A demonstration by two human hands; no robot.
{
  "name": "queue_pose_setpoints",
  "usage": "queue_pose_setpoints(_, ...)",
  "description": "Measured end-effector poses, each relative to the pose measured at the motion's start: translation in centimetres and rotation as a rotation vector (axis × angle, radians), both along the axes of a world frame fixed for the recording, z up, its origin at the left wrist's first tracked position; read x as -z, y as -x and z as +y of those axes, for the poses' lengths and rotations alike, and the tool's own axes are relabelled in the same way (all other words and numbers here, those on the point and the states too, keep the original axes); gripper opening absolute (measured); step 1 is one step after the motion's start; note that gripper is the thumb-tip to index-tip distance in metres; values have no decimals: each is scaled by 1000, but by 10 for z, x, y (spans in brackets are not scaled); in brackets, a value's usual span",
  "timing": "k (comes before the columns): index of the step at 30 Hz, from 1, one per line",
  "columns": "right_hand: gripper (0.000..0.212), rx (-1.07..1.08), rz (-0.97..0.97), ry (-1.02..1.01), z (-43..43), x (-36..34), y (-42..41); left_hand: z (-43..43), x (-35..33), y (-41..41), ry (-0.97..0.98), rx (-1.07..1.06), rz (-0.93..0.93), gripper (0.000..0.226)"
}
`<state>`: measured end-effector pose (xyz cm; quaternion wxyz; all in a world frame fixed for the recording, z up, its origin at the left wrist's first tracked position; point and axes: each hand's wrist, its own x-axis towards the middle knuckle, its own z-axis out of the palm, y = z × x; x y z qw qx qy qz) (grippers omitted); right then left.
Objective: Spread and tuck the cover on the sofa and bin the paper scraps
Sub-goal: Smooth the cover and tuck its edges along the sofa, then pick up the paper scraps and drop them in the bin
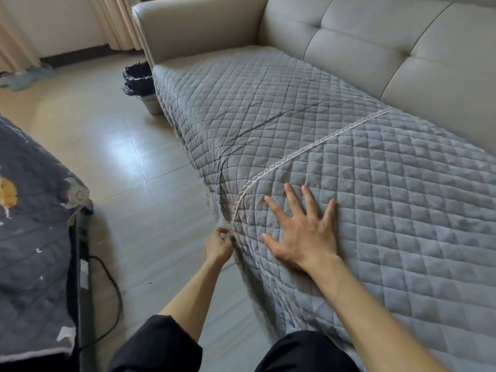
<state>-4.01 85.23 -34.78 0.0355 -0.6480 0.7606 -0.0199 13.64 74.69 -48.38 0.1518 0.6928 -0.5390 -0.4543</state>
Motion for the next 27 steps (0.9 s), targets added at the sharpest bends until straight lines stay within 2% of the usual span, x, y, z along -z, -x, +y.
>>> queue_pose_setpoints(2,78,-34,-72,14,1,0,-5,0,-13,22,-136,-163,289,28)
queue_pose_setpoints(3,76,-40,-126,31,3,0,-5,2,-19,31,-93,-230,325,37)
queue_pose_setpoints(5,67,-5,-262,96,11,-3,6,11,-40,53,192,-303,251,51)
queue_pose_setpoints(6,61,18,-305,124,15,-3,12,20,-59,64,395,-262,207,53)
queue_pose_setpoints(8,55,55,-257,147,23,-3,29,29,-98,86,803,37,76,54)
queue_pose_setpoints(10,55,127,-194,122,24,-8,49,21,-127,114,985,414,-58,47)
queue_pose_setpoints(12,57,200,-142,78,25,-14,75,13,-146,147,880,701,-119,44)
queue_pose_setpoints(14,57,251,-101,40,34,-16,102,18,-149,171,779,905,-259,47)
queue_pose_setpoints(17,60,355,-96,-59,71,-16,140,30,-143,182,704,1000,-500,55)
queue_pose_setpoints(19,63,468,-96,-86,119,-21,167,43,-153,201,682,1056,-509,59)
queue_pose_setpoints(20,64,493,-78,-54,139,-25,178,53,-158,209,683,1121,-466,59)
queue_pose_setpoints(21,65,586,-35,-24,198,-34,193,96,-166,249,721,1257,-406,58)
queue_pose_setpoints(25,60,517,-38,88,246,-46,177,146,-165,273,679,1307,-365,69)
queue_pose_setpoints(27,57,635,-1,173,305,-50,176,189,-166,302,709,1367,-352,72)
